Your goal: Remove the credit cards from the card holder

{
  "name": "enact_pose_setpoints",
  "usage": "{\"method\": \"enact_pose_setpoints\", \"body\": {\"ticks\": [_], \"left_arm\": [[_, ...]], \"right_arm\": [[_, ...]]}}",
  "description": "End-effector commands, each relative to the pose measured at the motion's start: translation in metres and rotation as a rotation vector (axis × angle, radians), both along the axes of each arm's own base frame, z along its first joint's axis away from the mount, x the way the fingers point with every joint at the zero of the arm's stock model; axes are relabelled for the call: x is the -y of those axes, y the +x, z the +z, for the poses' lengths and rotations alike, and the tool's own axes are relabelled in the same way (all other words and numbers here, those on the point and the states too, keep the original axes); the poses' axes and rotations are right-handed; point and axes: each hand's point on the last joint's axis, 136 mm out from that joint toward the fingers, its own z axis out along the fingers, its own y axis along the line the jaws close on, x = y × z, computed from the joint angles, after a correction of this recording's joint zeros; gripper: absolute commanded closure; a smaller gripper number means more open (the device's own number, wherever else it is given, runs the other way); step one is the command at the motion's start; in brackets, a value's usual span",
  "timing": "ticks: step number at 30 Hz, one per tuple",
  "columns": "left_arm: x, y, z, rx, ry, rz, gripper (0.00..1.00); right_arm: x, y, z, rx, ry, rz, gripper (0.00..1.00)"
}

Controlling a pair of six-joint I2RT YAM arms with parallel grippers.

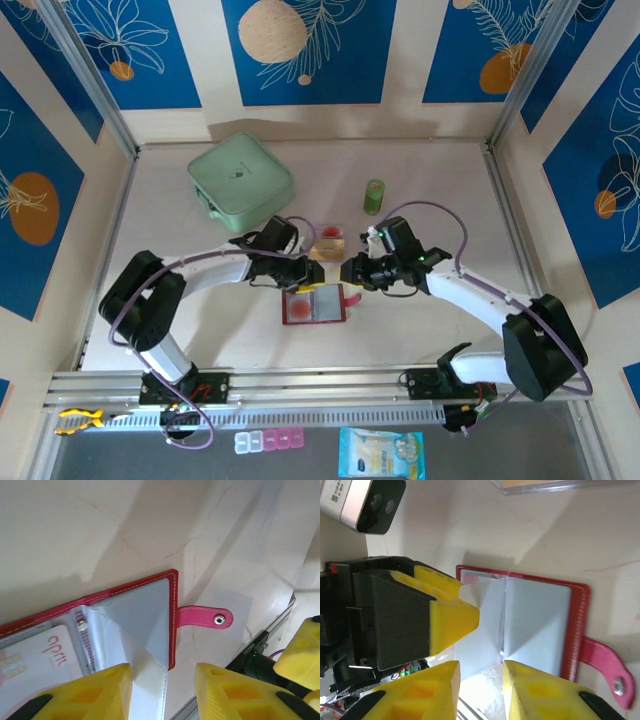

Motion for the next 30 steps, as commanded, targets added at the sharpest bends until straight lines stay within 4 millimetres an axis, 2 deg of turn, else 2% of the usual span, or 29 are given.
{"method": "enact_pose_setpoints", "body": {"ticks": [1,7,13,21,30], "left_arm": [[0.011,-0.003,-0.002,-0.032,0.002,-0.023,0.61],[0.021,-0.002,-0.006,-0.037,0.006,-0.038,0.6],[0.018,0.0,-0.005,-0.027,0.025,-0.04,0.58],[-0.007,0.002,-0.007,-0.014,0.058,0.004,0.6],[-0.044,-0.01,-0.018,-0.026,0.105,0.06,0.68]], "right_arm": [[0.014,-0.008,0.0,-0.003,-0.016,-0.01,0.7],[0.019,-0.011,0.003,-0.005,-0.001,-0.019,0.69],[0.014,-0.013,0.001,-0.025,0.022,-0.005,0.71],[-0.01,-0.016,-0.005,-0.066,0.029,0.067,0.75],[-0.05,-0.02,-0.019,-0.101,-0.045,0.168,0.77]]}}
